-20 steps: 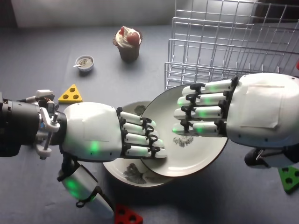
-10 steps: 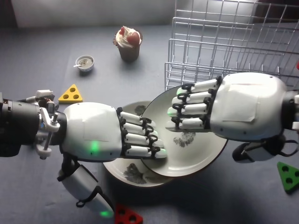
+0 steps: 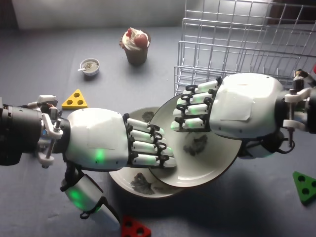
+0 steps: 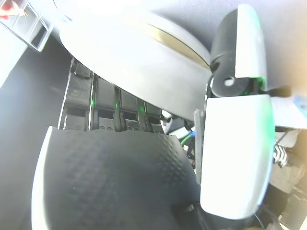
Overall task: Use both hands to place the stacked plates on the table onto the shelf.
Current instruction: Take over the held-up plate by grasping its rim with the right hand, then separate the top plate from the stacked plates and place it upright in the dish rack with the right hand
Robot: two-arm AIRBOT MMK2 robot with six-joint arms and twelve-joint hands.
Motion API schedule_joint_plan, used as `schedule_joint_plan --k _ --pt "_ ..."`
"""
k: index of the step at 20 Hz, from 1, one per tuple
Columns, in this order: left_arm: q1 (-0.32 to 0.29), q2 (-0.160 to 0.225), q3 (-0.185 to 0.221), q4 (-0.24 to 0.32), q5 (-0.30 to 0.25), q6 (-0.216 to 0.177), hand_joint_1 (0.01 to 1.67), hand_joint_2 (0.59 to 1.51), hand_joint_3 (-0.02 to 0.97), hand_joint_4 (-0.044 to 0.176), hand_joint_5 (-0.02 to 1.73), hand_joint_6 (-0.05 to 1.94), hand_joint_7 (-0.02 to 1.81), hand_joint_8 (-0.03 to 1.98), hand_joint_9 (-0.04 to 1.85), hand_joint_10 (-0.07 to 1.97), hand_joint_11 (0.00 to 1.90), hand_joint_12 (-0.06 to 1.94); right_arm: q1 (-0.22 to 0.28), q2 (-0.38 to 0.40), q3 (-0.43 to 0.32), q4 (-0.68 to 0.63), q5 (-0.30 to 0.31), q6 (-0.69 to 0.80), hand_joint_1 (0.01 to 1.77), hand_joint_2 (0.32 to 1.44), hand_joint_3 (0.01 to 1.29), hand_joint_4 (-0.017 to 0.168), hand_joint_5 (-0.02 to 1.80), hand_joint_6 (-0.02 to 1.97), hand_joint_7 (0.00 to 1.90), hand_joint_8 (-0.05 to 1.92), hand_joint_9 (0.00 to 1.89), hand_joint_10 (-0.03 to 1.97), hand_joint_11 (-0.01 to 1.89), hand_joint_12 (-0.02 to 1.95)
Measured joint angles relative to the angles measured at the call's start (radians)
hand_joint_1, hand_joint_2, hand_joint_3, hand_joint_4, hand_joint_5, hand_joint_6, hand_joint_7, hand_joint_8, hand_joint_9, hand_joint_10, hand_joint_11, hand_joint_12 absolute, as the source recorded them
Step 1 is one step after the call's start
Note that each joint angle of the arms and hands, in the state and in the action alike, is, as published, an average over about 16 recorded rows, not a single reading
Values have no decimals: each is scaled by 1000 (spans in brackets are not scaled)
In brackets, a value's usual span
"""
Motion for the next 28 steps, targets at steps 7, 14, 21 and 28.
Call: schedule_joint_plan --k 7,14,21,28 --pt "0 1 5 -6 0 -1 15 962 9 -9 52 -31 119 -11 148 5 134 18 25 -43 38 -2 7 -11 1318 890 13 1 548 133 548 109 567 112 518 293" --pt "-2 12 7 -21 -9 -3 15 963 8 -10 55 -35 141 -4 136 5 116 16 48 -34 10 9 24 -20 1447 882 13 -5 802 395 877 247 902 295 804 754" --pt "-24 53 15 -53 -40 -4 14 967 8 -4 83 -15 142 3 120 6 102 16 62 33 -100 61 5 -21 1482 873 13 -6 902 646 1048 371 1058 523 965 1173" --pt "-56 117 57 -122 -98 -26 14 972 9 2 107 4 129 2 117 6 104 16 101 128 -249 135 -51 -19 1467 879 13 -4 956 724 1142 347 1123 629 1015 1293"
